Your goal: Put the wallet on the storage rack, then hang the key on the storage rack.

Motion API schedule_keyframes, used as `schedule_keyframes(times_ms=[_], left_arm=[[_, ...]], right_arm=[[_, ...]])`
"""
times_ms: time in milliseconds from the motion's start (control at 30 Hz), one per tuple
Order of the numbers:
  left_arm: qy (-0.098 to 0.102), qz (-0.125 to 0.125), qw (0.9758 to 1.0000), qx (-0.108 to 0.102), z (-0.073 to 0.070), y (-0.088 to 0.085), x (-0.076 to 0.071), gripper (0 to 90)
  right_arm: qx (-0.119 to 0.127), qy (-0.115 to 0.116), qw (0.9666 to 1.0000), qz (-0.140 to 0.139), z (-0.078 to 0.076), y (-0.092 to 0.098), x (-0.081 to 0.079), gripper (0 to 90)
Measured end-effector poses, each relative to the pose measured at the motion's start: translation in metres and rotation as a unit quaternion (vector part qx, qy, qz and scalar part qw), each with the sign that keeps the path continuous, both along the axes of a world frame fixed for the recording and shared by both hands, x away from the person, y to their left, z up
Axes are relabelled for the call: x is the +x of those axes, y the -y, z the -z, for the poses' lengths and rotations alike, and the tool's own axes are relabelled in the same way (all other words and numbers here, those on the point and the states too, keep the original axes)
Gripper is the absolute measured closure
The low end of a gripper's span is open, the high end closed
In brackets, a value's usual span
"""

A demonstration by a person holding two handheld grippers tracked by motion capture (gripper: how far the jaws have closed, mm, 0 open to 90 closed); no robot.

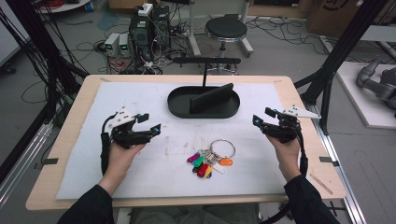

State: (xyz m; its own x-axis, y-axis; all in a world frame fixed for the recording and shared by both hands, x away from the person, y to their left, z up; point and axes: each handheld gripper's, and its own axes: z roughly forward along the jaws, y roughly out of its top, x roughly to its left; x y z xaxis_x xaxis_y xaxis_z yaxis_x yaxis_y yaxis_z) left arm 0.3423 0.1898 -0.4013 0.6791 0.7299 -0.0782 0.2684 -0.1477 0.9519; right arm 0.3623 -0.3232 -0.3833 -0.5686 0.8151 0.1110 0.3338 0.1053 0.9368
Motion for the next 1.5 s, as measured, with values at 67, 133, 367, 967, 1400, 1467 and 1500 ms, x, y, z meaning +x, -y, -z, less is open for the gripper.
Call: schedule_keyframes(times_ms=[67, 133, 367, 967, 1400, 1467, 1500], left_arm=[[-0.009, -0.011, 0.9999, 0.005, 0.004, -0.008, -0.006, 30.2], [-0.011, -0.021, 0.9997, 0.005, 0.006, -0.016, -0.011, 28.9], [0.008, -0.038, 0.9992, 0.011, 0.012, -0.032, -0.02, 28.4], [0.02, -0.057, 0.9973, 0.041, 0.019, -0.031, -0.019, 28.4], [0.014, -0.059, 0.9967, 0.054, 0.024, -0.027, -0.018, 28.4], [0.015, -0.058, 0.9967, 0.054, 0.024, -0.028, -0.018, 28.3], [0.016, -0.059, 0.9966, 0.055, 0.024, -0.029, -0.019, 28.4]], right_arm=[[-0.02, 0.002, 0.9998, -0.002, 0.0, -0.002, -0.005, 25.7], [-0.035, 0.005, 0.9994, -0.008, 0.002, -0.002, -0.011, 24.9], [-0.04, 0.002, 0.9989, -0.025, 0.009, 0.002, -0.022, 21.2], [-0.088, -0.092, 0.9886, -0.08, 0.041, -0.029, -0.014, 38.0], [-0.148, -0.103, 0.9782, -0.103, 0.057, -0.067, 0.001, 60.3], [-0.148, -0.119, 0.9758, -0.108, 0.059, -0.068, 0.004, 63.3], [-0.149, -0.124, 0.9749, -0.11, 0.06, -0.069, 0.004, 64.6]])
